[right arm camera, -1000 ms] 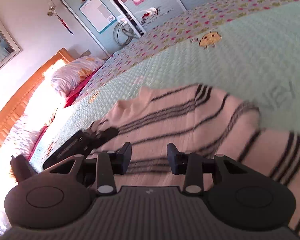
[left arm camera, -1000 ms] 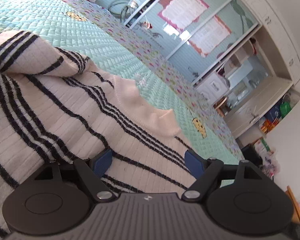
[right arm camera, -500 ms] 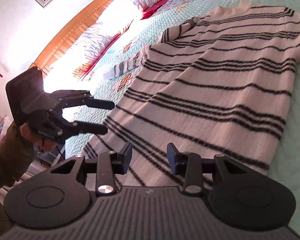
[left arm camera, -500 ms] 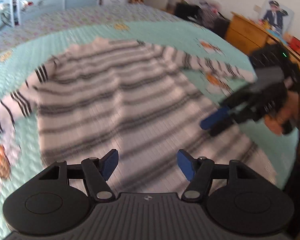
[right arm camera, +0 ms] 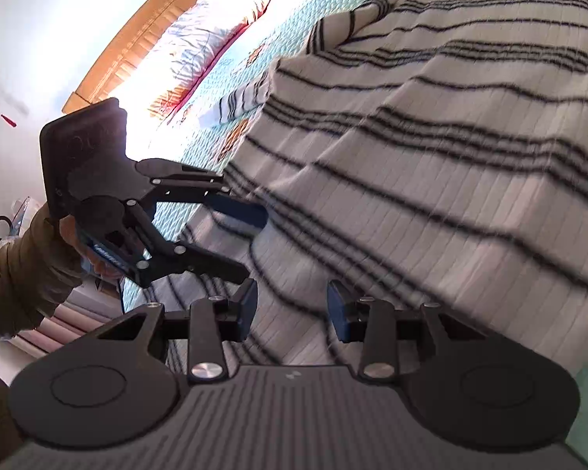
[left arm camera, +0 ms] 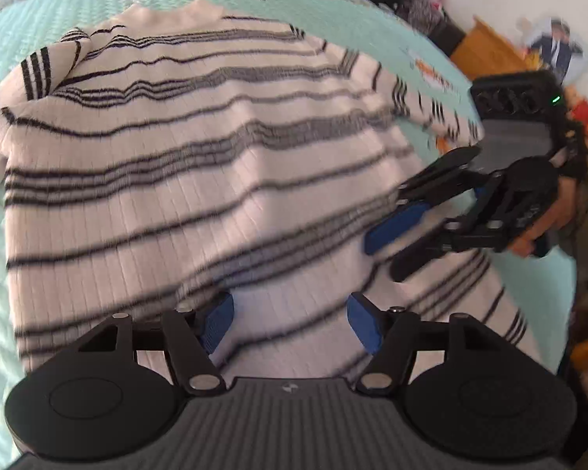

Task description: Fold clothes

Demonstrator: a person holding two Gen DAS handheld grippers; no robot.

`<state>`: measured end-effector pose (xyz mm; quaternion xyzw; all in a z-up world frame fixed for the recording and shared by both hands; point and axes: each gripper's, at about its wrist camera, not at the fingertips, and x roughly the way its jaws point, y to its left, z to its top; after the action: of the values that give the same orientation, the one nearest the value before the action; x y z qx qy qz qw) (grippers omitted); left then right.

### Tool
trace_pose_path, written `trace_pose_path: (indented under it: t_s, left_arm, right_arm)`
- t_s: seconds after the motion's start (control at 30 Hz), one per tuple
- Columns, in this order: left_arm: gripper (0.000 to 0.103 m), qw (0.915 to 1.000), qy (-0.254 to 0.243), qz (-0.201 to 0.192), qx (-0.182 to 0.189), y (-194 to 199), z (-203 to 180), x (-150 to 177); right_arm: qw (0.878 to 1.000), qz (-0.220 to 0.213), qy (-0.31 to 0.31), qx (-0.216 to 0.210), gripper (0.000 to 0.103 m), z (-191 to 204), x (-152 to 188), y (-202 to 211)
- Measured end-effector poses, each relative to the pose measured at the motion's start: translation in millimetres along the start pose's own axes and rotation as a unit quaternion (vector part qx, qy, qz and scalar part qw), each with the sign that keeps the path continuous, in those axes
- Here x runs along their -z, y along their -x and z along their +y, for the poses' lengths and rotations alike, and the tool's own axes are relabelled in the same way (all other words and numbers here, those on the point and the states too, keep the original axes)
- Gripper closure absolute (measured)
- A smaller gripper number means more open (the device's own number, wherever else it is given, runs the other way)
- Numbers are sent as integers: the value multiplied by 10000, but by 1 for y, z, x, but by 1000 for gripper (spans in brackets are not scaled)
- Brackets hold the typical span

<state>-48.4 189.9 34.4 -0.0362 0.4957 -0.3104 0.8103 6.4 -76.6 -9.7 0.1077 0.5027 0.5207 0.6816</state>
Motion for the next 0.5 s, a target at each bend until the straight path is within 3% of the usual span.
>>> trace_pose_path:
  t_s: [0.13,0.2,0.27,0.3,0.37,0.4,0.43,0.5]
  left_arm:
    - [35,9991,325,-163,212,-10,34,-35]
    - [36,9977,617,-294,-15,-14,52,-53]
    - [36,9933,1003,-567,-13,-12,73,-67]
    - [44,9902,1211,-681,-126,-10,77,-71]
    - [44,9831,1561,-903,-328,-4,84,-76]
    - [44,9838,1462,-988,-317,1,78,-76]
    - [43,9857,1318,-1023,-226,4,70,-74]
    - [37,9905,1005,-932,127,2,53,-70]
  right_arm:
    - [9997,-213,-86,-6,69,-45,-55,-2]
    - [9982,-522,-230,167,69,-67,-79,2]
    - [9921,-959,-501,631,85,-91,-95,7]
    - [9866,-1206,-675,866,98,-97,-100,10]
    - [9809,-1549,-813,852,93,-98,-99,18]
    - [9814,-1587,-728,797,81,-91,-96,21]
    - [9840,-1530,-612,680,68,-83,-91,21]
    - [9919,-1176,-374,303,64,-66,-81,17]
